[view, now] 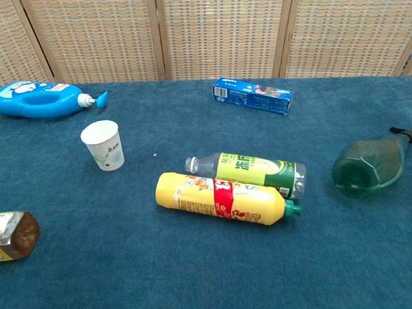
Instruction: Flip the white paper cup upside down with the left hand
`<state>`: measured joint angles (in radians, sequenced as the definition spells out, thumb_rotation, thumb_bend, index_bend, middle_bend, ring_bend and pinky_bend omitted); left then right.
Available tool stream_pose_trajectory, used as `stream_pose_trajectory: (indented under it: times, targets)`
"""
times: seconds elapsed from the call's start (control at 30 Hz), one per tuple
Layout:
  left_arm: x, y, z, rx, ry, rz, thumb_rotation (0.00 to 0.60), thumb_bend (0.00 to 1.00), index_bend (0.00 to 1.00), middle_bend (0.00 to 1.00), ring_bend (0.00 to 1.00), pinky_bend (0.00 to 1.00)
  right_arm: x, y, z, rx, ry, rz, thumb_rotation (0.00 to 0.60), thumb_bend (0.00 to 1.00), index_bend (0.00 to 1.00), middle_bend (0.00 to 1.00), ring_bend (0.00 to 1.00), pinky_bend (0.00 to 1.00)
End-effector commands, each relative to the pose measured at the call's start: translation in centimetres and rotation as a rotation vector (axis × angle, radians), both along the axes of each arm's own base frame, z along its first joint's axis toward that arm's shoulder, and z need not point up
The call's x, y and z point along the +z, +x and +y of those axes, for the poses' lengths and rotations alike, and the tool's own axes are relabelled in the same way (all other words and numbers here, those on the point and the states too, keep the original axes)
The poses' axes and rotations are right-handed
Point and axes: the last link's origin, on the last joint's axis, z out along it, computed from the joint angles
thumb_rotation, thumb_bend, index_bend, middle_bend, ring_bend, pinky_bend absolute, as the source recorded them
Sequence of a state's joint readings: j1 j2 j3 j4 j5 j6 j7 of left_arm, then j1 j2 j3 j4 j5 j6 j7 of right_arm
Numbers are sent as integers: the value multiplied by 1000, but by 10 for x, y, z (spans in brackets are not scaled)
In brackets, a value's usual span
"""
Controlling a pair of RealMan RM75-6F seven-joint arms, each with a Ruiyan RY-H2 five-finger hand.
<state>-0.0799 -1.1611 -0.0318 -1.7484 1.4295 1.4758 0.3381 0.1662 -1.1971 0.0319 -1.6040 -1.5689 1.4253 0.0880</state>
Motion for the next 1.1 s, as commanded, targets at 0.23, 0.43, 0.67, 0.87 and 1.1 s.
stream_pose_trajectory:
  times: [0.23, 0.43, 0.67, 0.87, 1.1]
  targets:
    - [0, 0, -1, 1, -2, 4, 600, 174, 0, 0, 0, 3, 0, -2, 0, 0, -19, 1, 600, 111, 0, 0, 0, 0]
    - [0, 1, -1, 0, 2, 5, 600, 174, 0, 0, 0, 3, 1, -2, -1, -2, -25, 1, 600, 111, 0, 0, 0, 0]
    - [-1, 0, 0, 1, -3, 7, 600, 176, 0, 0, 0, 3, 1, -2, -2, -9, -28, -2, 600, 111, 0, 0, 0, 0]
    - [-2, -1, 1, 3, -8, 5, 600, 183, 0, 0, 0, 3, 0, -2, -2, -11, -28, -4, 600, 111, 0, 0, 0, 0]
    - [-1, 1, 4, -6, -5, 1, 600, 191, 0, 0, 0, 4, 1, -3, -3, -17, -25, -8, 600, 111, 0, 0, 0, 0]
